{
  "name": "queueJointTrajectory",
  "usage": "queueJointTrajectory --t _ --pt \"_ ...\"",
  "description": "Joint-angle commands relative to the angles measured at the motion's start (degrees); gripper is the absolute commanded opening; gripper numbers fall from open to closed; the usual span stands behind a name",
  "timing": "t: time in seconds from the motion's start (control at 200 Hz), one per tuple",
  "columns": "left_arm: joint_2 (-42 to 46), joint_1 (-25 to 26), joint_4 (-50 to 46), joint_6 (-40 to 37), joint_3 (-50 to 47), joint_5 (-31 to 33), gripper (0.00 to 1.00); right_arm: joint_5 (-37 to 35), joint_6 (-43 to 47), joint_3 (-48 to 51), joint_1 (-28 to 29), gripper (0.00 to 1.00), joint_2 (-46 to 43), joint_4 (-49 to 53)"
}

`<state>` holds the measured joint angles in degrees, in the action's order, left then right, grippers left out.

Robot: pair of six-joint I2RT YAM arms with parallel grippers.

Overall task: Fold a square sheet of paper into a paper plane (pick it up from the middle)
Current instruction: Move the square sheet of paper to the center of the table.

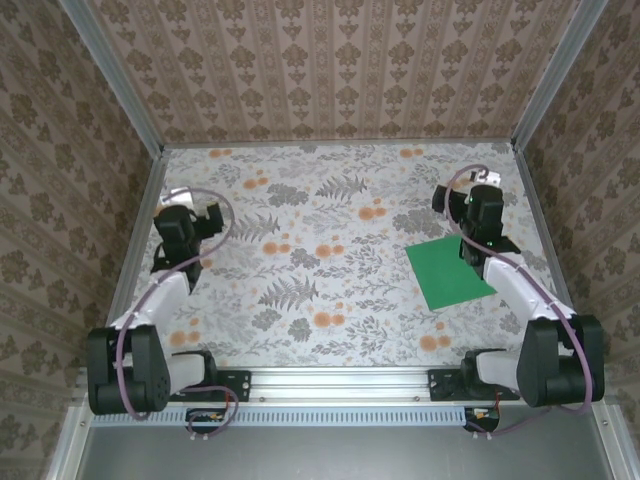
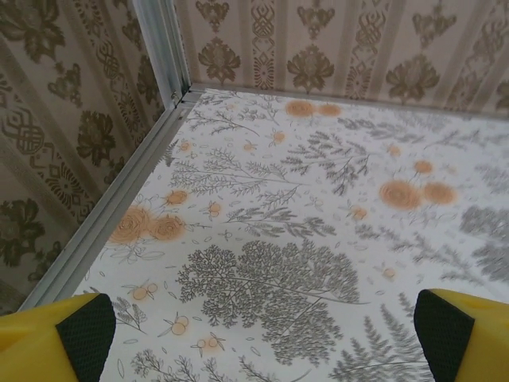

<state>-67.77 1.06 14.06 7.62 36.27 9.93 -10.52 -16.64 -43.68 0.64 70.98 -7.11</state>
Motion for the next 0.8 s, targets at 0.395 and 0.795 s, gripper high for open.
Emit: queueJointTrajectory --t 0.395,0.795 --pt "5.5 0.3 -39.9 10.6 15.1 -12.0 1.00 15.7 -22.3 1.0 0.8 1.00 -1.1 43.6" --pt "4.6 0.3 -39.2 10.0 14.3 -12.8 1.00 16.8 -25.1 2.4 2.1 1.00 5.9 39.7"
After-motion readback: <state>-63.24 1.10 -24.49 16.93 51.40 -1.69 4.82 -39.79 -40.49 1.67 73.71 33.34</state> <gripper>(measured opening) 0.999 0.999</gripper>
